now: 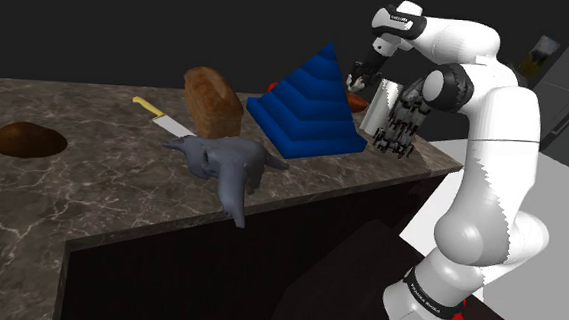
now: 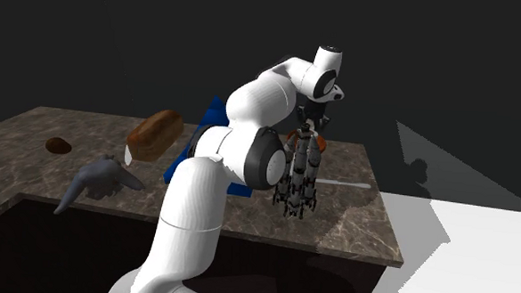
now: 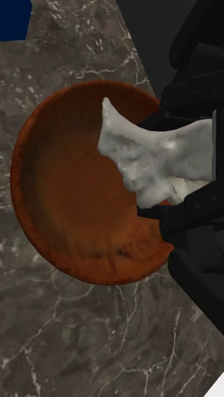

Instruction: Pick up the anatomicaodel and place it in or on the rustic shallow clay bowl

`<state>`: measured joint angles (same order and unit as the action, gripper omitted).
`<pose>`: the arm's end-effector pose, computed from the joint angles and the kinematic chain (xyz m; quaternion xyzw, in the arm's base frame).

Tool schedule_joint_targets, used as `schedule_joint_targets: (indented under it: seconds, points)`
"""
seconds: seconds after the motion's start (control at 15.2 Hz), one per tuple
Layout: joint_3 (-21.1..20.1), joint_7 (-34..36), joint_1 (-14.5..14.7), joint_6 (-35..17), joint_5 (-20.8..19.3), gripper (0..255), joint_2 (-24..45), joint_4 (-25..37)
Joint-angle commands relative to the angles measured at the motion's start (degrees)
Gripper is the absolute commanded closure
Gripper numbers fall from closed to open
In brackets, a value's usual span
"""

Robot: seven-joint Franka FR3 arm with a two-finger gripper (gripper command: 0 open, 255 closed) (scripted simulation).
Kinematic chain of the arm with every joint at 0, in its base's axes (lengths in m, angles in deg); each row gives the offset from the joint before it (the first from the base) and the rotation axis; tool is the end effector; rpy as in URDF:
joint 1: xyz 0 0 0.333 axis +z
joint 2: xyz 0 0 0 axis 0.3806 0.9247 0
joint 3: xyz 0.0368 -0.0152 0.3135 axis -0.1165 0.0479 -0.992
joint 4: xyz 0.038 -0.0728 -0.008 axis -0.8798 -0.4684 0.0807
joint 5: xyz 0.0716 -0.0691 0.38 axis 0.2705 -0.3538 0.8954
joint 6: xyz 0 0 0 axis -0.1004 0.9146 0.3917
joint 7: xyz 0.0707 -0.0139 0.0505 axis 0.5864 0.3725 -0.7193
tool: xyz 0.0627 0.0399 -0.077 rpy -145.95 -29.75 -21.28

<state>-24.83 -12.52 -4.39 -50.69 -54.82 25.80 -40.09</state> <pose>0.5983 -0.4228 0.5288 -0.9375 0.3281 -0.1084 0.0424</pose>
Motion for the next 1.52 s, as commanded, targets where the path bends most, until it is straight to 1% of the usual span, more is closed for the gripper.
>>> schedule_joint_targets:
  seconds: [0.0,0.53,0.59,0.92,1.19,1.45]
  points:
    - [0.0,-0.3,0.2,-1.7,0.0,255,-0.3,-2.0]
    - [0.0,-0.3,0.2,-1.7,0.0,255,-0.3,-2.0]
    - [0.0,-0.3,0.2,-1.7,0.0,0,-0.3,-2.0]
    - [0.0,-0.3,0.2,-1.7,0.0,0,-0.2,-1.9]
    - [0.2,0.4,-1.1,5.5,0.0,0,-0.2,5.4]
    - [0.2,0.4,-1.1,5.5,0.0,0,-0.2,5.4]
